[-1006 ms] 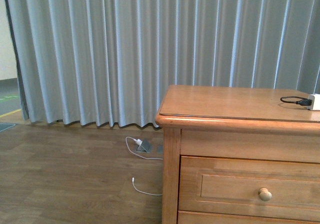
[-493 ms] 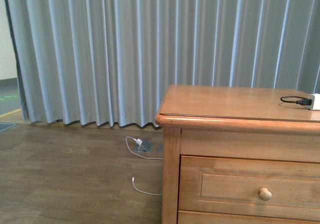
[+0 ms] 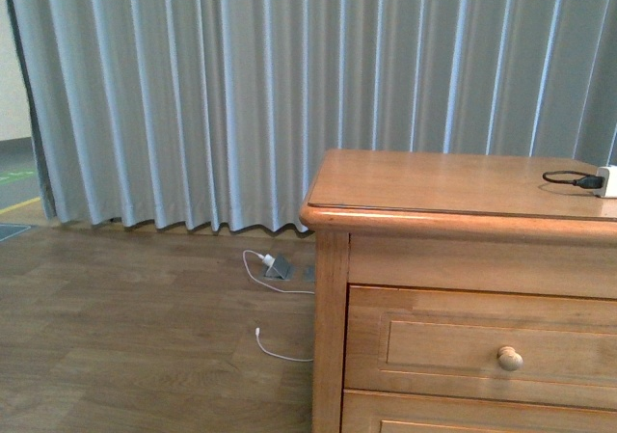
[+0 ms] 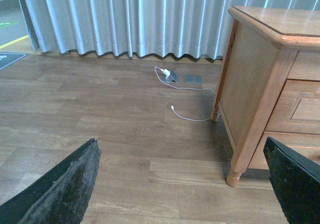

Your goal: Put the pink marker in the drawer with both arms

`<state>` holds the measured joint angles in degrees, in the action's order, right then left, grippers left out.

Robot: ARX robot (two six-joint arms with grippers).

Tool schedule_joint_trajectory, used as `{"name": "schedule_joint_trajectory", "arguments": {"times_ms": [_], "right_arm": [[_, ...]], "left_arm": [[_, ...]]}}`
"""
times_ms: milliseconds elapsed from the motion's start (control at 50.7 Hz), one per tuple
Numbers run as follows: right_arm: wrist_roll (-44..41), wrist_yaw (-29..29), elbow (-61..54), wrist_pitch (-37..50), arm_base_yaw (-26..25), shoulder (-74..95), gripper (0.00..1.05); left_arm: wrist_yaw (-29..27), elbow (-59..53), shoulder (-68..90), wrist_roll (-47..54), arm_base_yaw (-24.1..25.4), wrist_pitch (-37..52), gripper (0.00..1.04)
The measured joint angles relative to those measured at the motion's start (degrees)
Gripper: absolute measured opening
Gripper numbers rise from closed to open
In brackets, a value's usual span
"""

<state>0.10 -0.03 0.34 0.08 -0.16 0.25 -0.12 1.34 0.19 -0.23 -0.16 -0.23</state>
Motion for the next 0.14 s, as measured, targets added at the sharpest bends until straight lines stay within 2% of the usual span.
{"name": "schedule_joint_trajectory", "arguments": {"times_ms": [138], "right_arm": [[0.0, 0.0, 0.0, 0.0, 0.0, 0.0, 0.96]], "left_arm": [[0.0, 0.0, 0.0, 0.0, 0.0, 0.0, 0.99]]}}
